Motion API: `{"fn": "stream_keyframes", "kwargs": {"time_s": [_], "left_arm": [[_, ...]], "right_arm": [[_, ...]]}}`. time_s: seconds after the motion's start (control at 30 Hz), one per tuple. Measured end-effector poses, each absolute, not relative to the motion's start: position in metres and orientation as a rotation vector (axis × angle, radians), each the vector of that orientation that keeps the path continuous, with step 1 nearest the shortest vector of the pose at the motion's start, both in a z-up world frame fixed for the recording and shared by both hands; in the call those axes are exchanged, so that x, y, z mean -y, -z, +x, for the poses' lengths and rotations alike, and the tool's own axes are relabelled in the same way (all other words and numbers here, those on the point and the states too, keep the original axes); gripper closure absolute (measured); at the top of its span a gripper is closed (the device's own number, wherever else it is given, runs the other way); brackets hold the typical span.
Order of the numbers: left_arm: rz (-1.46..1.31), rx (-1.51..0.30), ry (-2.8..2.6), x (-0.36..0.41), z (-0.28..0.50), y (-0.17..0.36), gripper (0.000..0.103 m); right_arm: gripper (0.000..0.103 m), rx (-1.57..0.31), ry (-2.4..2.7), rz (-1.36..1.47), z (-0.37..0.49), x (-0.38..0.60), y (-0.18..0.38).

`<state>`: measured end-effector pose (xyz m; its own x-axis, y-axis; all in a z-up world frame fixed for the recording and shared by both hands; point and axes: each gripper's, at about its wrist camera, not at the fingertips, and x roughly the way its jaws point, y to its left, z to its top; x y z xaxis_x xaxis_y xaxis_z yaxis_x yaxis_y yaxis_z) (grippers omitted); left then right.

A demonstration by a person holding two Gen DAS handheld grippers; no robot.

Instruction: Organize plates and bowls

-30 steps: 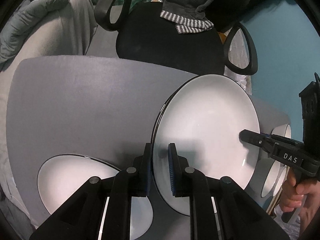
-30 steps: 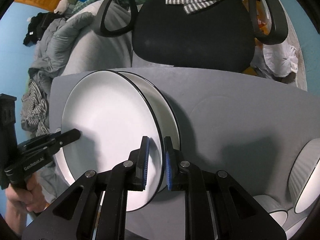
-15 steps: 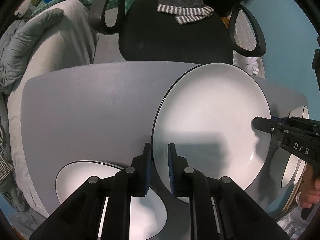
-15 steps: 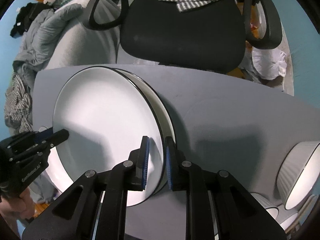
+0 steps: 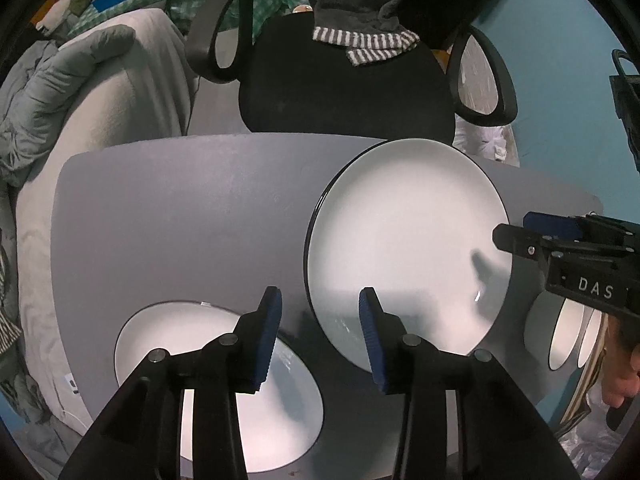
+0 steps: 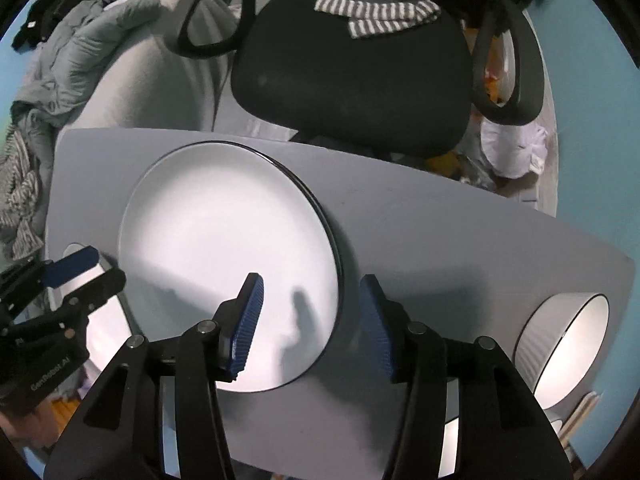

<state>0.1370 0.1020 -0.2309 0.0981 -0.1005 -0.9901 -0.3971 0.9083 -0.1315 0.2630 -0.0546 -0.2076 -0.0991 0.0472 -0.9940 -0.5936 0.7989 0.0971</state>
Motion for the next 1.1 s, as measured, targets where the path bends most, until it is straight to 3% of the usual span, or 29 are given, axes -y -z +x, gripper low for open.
{"fn": "stream_keyframes", "kwargs": {"time_s": [0.07,0.43,0.53,1.1], "left_arm": [[-0.429,-1.455,-0.240,-0.104,0.131,0.225,0.054],[-0.527,-1.358,-0.294,-0.126,0.078,0.189,0.045],[-0.545,-1.334,-0.320,-0.134,0.061,0.182,0.038],[-0.753,-1.312,-0.511,-0.191,-0.034,0.209,0.037]], "right_arm": [[0.052,-1.558,-0.570,-0.474,0.261,0.054,0.201],[0.043,-1.455,-0.684,-0.596,0.233,0.044,0.170],[0.041,-1.426,-0.739,-0.642,0.221,0.037,0.162],[0.034,-1.309,-1.047,-0.871,0.151,-0.037,0.162]]}}
